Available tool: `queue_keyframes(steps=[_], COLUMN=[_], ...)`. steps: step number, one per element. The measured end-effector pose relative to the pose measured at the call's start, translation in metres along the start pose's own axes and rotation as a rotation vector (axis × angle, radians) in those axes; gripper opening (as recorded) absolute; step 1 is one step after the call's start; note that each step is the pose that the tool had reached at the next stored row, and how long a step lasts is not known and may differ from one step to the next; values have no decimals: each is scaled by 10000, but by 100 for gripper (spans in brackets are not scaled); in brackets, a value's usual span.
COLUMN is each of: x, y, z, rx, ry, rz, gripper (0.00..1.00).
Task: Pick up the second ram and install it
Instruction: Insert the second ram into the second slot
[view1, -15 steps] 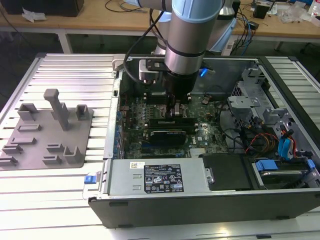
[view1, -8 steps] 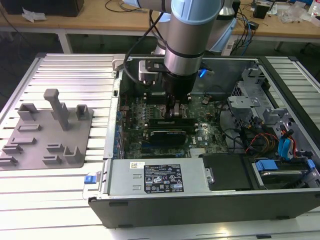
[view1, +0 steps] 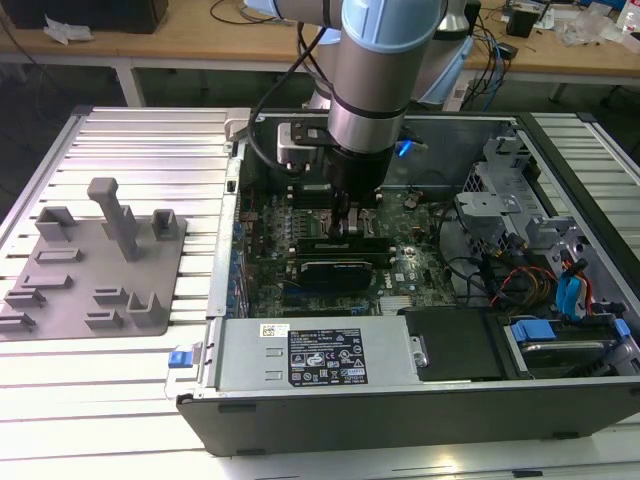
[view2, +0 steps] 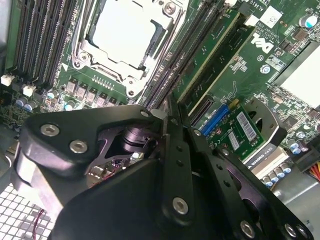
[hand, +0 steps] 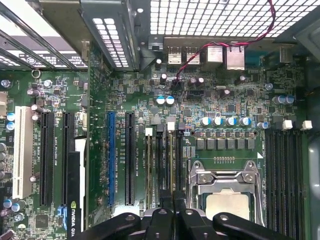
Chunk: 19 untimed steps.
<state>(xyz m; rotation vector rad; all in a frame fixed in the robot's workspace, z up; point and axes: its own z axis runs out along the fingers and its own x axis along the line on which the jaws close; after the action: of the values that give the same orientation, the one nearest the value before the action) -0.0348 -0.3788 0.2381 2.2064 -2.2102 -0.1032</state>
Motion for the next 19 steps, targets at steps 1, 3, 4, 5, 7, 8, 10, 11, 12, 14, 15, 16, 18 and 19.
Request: queue_keyframes(steps=[1,3,4,5,7,8,10,11,12,14,15,16,18,19], x=[0,2,1,2,2,2,-1,-2,-2,-1,-1,-1,-1,-1], y=[0,-1,-1,-2,-2,-2,2,3,3,3,3,3,2,2], z=[0,19,24,29,37,36,-34,-53,-52,-49,-46,-46,-44,-37], rx=[0,-2,-2,-1,-1,-1,-1,0,1,-1,-3,-4,-3,-2], ry=[1,3,3,2,1,2,2,0,-1,1,4,7,6,4], rz=[-2,-6,-7,-9,-11,-10,-10,-10,-10,-20,-51,-74,-80,-92], gripper=[9,9,9,9,9,9,9,9,9,9,9,9,9,9])
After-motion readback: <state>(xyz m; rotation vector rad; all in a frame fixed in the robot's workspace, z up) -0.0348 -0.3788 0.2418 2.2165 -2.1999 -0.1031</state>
